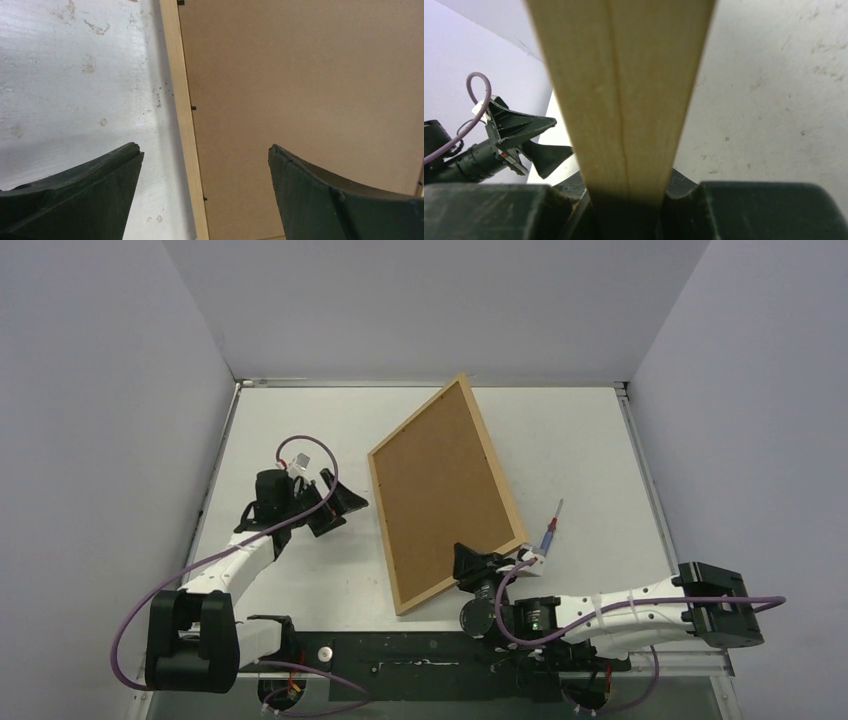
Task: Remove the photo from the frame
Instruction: Turn over the photo frame at the center of the board.
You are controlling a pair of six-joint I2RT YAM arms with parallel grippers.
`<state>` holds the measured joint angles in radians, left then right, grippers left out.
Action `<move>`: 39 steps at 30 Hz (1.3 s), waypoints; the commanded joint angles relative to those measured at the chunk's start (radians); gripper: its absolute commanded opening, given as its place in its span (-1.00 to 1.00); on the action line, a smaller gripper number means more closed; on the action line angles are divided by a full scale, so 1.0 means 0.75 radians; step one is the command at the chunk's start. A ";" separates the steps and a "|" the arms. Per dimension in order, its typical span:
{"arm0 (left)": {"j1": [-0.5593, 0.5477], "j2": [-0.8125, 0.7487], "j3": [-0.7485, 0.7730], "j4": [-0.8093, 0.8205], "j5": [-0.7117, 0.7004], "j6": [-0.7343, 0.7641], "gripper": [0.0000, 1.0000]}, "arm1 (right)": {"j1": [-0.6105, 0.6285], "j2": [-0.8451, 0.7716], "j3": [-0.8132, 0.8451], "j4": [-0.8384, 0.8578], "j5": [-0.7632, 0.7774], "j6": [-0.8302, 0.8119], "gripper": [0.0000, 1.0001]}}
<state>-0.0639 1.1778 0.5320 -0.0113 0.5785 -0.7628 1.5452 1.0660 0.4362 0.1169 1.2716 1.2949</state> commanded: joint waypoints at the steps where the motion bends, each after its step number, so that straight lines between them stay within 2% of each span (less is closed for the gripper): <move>1: -0.013 0.030 -0.004 0.067 0.037 0.039 0.91 | 0.005 0.069 -0.036 -0.112 -0.116 0.329 -0.93; 7: -0.012 0.026 0.054 -0.100 -0.030 0.098 0.90 | 0.003 0.123 -0.077 -0.047 -0.125 0.418 -0.90; 12: -0.012 -0.004 0.050 -0.119 -0.096 0.069 0.90 | 0.004 0.191 -0.097 -0.093 -0.127 0.595 -0.86; 18: -0.010 -0.043 0.043 -0.138 -0.131 0.059 0.90 | 0.004 0.263 -0.081 -0.118 -0.144 0.672 -0.77; 25: -0.011 -0.048 0.037 -0.143 -0.139 0.059 0.90 | 0.003 0.413 -0.093 -0.080 -0.199 0.886 -0.75; 34: -0.009 -0.052 0.043 -0.172 -0.165 0.081 0.90 | 0.002 0.621 -0.052 -0.023 -0.279 1.113 -0.53; 39: -0.006 -0.022 0.077 -0.334 -0.329 0.138 0.90 | 0.009 0.673 -0.073 -0.023 -0.313 1.226 -0.51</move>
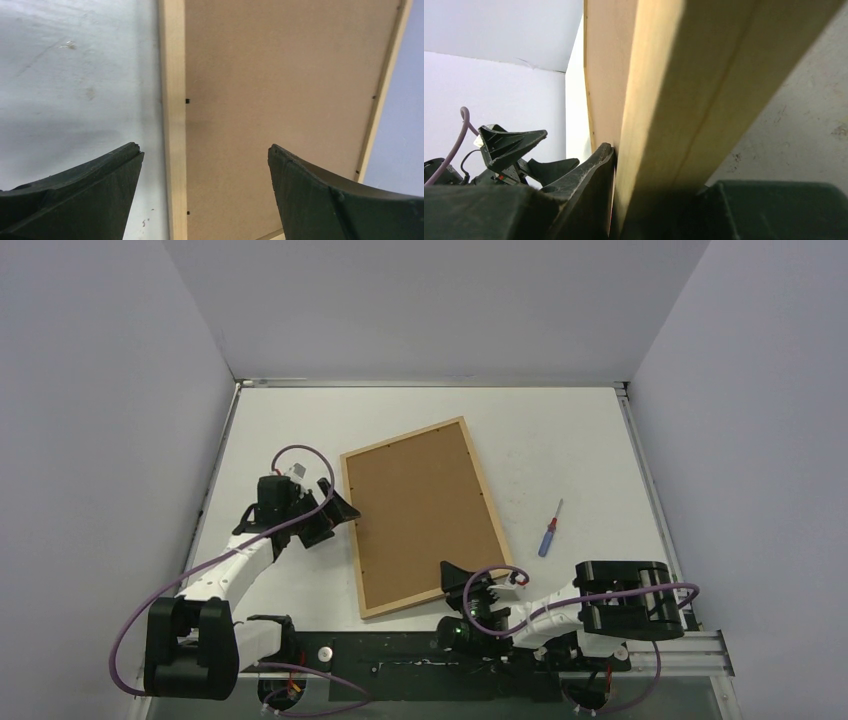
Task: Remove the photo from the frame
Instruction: Turn over the photo frame at the center of the board.
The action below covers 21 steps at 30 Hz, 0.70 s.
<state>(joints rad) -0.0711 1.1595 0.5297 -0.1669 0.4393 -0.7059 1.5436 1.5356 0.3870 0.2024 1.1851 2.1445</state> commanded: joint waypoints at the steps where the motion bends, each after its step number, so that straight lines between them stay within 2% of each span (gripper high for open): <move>1: 0.005 0.006 0.076 -0.136 -0.168 0.067 0.91 | 0.014 0.053 -0.006 -0.139 -0.197 0.096 -0.51; 5: 0.005 0.007 0.013 -0.081 -0.203 0.049 0.93 | 0.014 0.083 -0.004 -0.159 -0.224 0.155 -0.37; 16: -0.003 0.146 -0.030 0.077 -0.086 0.042 0.92 | 0.099 0.077 -0.003 -0.227 -0.212 0.209 -0.20; 21: -0.007 0.195 -0.034 0.113 -0.052 0.044 0.86 | 0.166 0.064 -0.008 -0.235 -0.180 0.226 -0.01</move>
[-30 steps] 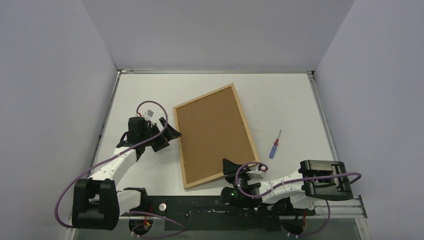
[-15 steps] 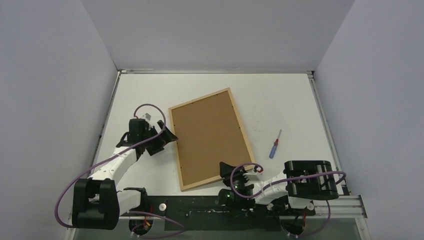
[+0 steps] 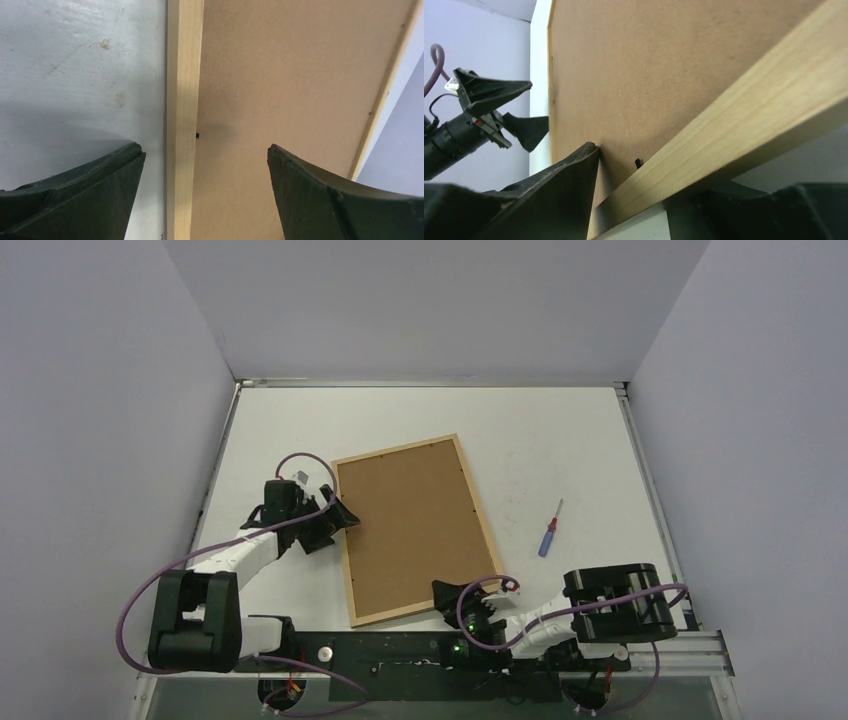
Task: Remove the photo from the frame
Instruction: Turn over the photo frame at the center of the board.
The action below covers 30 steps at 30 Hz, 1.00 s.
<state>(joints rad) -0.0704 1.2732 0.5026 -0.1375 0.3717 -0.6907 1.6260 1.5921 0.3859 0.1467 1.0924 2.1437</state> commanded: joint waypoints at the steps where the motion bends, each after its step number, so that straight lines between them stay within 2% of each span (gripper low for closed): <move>1: -0.009 0.051 -0.001 0.087 0.044 0.023 0.83 | 0.071 -0.017 -0.007 -0.171 -0.048 0.235 0.04; 7: -0.010 0.089 0.000 0.120 0.071 0.023 0.72 | 0.160 -0.093 0.034 -0.390 -0.028 0.273 0.21; 15: -0.010 0.108 0.023 0.131 0.075 0.023 0.71 | 0.353 -0.319 0.194 -0.997 0.030 0.271 0.22; 17: -0.010 0.121 0.037 0.131 0.081 0.028 0.70 | 0.399 -0.390 0.268 -1.124 0.096 0.155 0.23; 21: -0.014 0.137 0.042 0.140 0.093 0.027 0.70 | 0.388 -0.507 0.451 -1.348 0.176 -0.228 0.44; 24: -0.023 0.139 0.040 0.142 0.087 0.027 0.69 | 0.207 -0.610 0.563 -1.496 0.111 -0.568 0.55; 26: -0.030 0.139 0.037 0.145 0.087 0.027 0.69 | 0.056 -0.709 0.579 -1.496 0.060 -0.790 0.58; 28: -0.036 0.137 0.036 0.141 0.083 0.029 0.69 | -0.131 -0.829 0.546 -1.358 -0.025 -1.042 0.62; 30: -0.044 0.137 0.036 0.138 0.083 0.029 0.68 | -0.348 -0.962 0.480 -1.182 -0.233 -1.306 0.63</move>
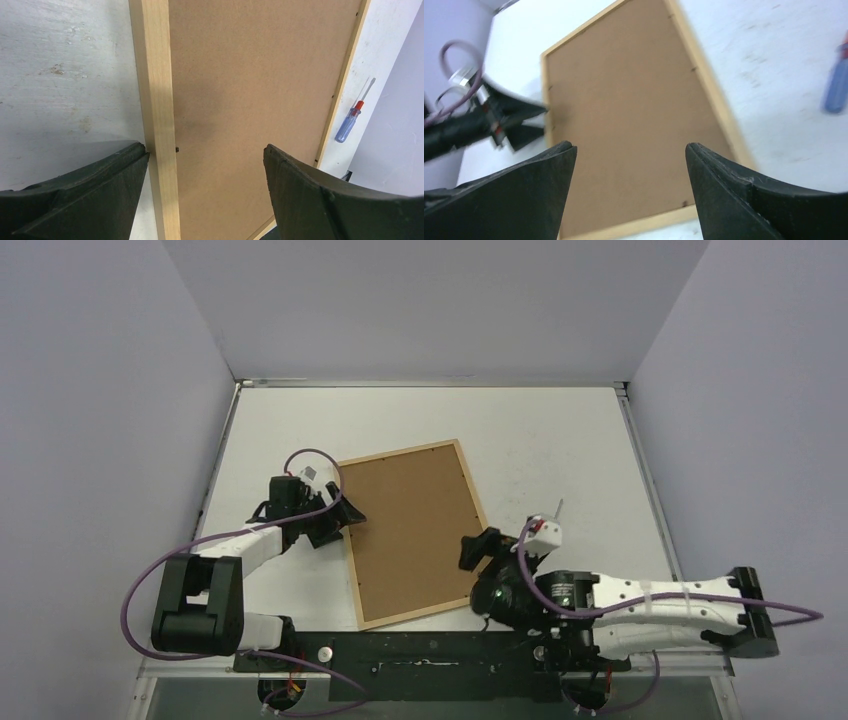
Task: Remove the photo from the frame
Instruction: Turn over the photo frame at the center of the board, then adjust the photo frame at the center of the board.
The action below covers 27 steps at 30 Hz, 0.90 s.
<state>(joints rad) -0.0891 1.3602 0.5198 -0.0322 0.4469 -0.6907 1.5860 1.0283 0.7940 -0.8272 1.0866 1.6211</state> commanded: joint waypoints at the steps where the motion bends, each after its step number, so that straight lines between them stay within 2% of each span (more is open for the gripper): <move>1: -0.023 0.018 0.012 -0.003 -0.019 0.027 0.68 | -0.426 -0.253 -0.096 0.194 -0.374 -0.721 0.64; 3: -0.031 0.015 0.011 0.001 -0.019 0.023 0.66 | -0.689 -0.286 -0.150 0.281 -0.694 -0.855 0.64; 6: -0.043 0.015 0.014 0.002 -0.021 0.018 0.63 | -0.976 -0.203 -0.191 0.348 -1.095 -0.979 0.65; 9: -0.057 0.022 0.017 0.012 -0.019 0.014 0.63 | -1.120 -0.045 -0.210 0.426 -1.276 -1.052 0.65; 11: -0.071 0.038 0.017 0.024 -0.004 0.008 0.63 | -1.198 0.051 -0.239 0.522 -1.390 -1.067 0.57; 14: -0.091 0.070 0.028 0.070 0.007 -0.001 0.63 | -1.285 0.129 -0.254 0.569 -1.405 -1.056 0.47; 20: -0.109 0.098 0.033 0.086 0.000 -0.004 0.62 | -1.400 0.163 -0.322 0.637 -1.438 -1.081 0.53; 24: -0.139 0.136 0.050 0.136 0.020 -0.013 0.62 | -1.435 0.228 -0.381 0.748 -1.614 -1.094 0.53; 27: -0.185 0.190 0.097 0.164 0.030 -0.026 0.62 | -1.436 0.232 -0.444 0.824 -1.639 -1.040 0.52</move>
<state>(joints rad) -0.1802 1.4395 0.5503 0.0612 0.4580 -0.7036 0.5125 1.1923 0.5137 -0.3214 -0.0608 0.8249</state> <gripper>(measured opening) 0.810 0.764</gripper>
